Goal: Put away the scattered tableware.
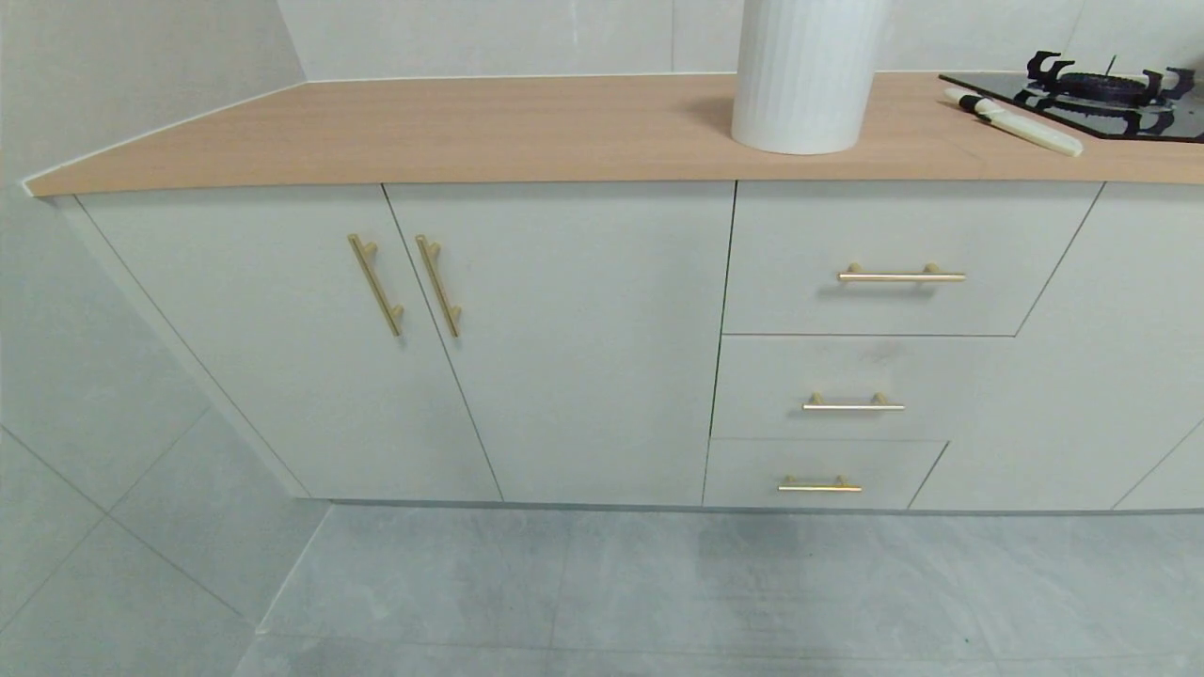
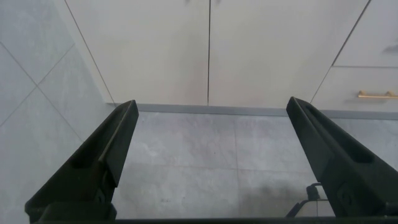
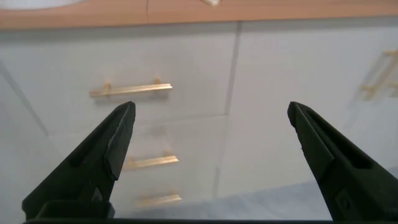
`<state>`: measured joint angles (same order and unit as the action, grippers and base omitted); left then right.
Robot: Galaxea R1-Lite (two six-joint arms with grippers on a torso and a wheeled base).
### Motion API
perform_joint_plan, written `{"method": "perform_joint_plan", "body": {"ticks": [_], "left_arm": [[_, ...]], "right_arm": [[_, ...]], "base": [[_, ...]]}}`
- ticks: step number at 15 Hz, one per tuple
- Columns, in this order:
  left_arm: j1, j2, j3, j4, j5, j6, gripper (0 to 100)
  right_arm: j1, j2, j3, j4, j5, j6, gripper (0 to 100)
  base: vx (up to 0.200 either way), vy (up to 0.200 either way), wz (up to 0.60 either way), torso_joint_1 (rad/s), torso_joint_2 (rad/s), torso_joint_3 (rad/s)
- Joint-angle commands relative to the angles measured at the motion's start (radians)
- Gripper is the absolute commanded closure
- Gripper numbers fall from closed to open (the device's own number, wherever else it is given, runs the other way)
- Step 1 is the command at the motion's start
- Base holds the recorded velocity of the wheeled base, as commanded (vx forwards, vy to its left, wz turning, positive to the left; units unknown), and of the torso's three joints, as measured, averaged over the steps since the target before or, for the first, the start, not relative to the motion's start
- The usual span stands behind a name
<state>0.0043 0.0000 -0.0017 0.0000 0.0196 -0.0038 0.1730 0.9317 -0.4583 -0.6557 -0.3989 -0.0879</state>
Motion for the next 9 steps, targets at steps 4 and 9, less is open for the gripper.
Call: {"method": "perform_joint_plan", "body": {"ticks": [4, 9], "left_arm": [[0.000, 0.002, 0.000, 0.000, 0.000, -0.001, 0], [0.000, 0.002, 0.000, 0.000, 0.000, -0.001, 0]], "right_arm": [[-0.115, -0.682, 0.015, 0.596, -0.005, -0.133, 0], [-0.171, -0.932, 0.047, 0.786, 0.058, -0.148, 0]], "base": [[0.000, 0.000, 0.00, 0.000, 0.00, 0.000], [0.000, 0.000, 0.00, 0.000, 0.00, 0.000]]}}
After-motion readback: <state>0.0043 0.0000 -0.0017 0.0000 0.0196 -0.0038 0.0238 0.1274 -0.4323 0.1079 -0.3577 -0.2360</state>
